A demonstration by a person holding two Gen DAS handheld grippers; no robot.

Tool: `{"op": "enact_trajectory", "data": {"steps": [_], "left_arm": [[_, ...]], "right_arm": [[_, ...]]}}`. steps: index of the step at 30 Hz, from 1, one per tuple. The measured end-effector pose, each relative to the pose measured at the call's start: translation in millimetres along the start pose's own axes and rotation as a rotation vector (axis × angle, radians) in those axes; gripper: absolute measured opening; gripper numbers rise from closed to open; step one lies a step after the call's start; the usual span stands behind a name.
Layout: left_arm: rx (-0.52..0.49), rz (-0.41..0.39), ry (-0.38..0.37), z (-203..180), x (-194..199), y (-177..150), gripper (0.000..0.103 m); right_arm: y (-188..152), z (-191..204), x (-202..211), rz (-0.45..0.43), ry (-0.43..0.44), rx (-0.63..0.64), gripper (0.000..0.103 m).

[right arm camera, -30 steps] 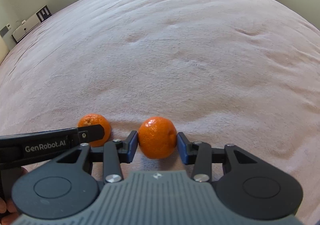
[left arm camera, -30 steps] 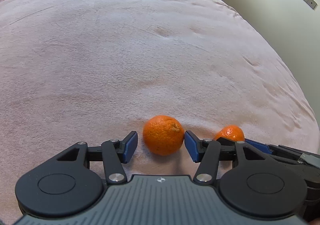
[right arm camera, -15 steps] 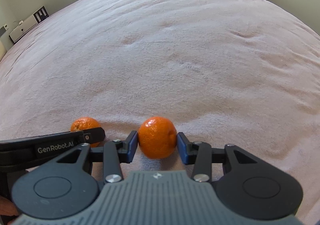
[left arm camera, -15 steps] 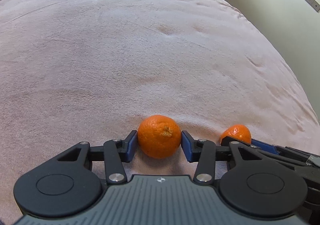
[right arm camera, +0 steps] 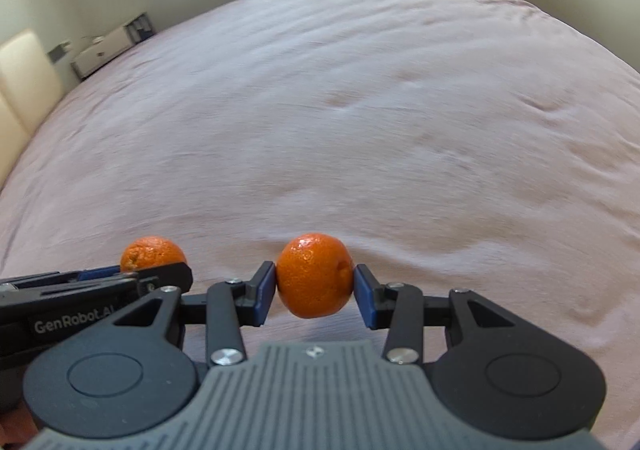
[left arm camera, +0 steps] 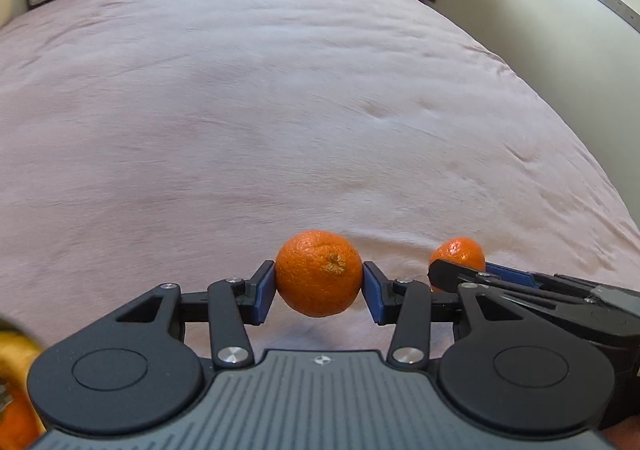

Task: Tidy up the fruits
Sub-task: 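Carry both mandarins over the green colander and lower them inside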

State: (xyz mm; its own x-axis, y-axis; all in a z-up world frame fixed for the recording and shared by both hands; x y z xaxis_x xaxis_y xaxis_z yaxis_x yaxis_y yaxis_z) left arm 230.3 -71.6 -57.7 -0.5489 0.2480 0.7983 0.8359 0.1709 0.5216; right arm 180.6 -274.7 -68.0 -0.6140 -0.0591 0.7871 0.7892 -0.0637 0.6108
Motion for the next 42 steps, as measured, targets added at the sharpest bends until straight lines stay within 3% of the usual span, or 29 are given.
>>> {"op": "enact_trajectory", "data": {"steps": [10, 20, 30, 35, 42], "left_arm": [[0.026, -0.08, 0.064, 39, 79, -17, 0.052], [0.085, -0.112, 0.168, 98, 132, -34, 0.052], [0.142, -0.054, 0.295, 155, 159, -54, 0.052], [0.129, -0.02, 0.335, 167, 161, -59, 0.052], [0.139, 0.019, 0.38, 186, 157, -65, 0.052]], "right_arm": [[0, 64, 32, -0.042, 0.137, 0.121, 0.04], [-12, 136, 67, -0.101, 0.276, 0.295, 0.04], [-13, 199, 92, -0.167, 0.37, 0.467, 0.04], [-6, 229, 86, -0.162, 0.382, 0.536, 0.04], [-2, 268, 72, -0.152, 0.496, 0.678, 0.04]]}}
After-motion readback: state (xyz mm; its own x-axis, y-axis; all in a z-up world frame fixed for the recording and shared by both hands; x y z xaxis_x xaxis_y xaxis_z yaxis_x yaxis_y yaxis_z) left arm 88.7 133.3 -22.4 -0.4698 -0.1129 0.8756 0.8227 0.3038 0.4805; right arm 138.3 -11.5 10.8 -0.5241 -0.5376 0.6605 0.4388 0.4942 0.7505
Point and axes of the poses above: each gripper's, at about its wrist camera, not at the fingertips, and x roughly against the way its jaws point, z to its left, y to its top, the point moved 2 cm from there along -x, roughly the way its jaws point, and after that the axes turned 13 degrees about x, right-handed, at the moved point
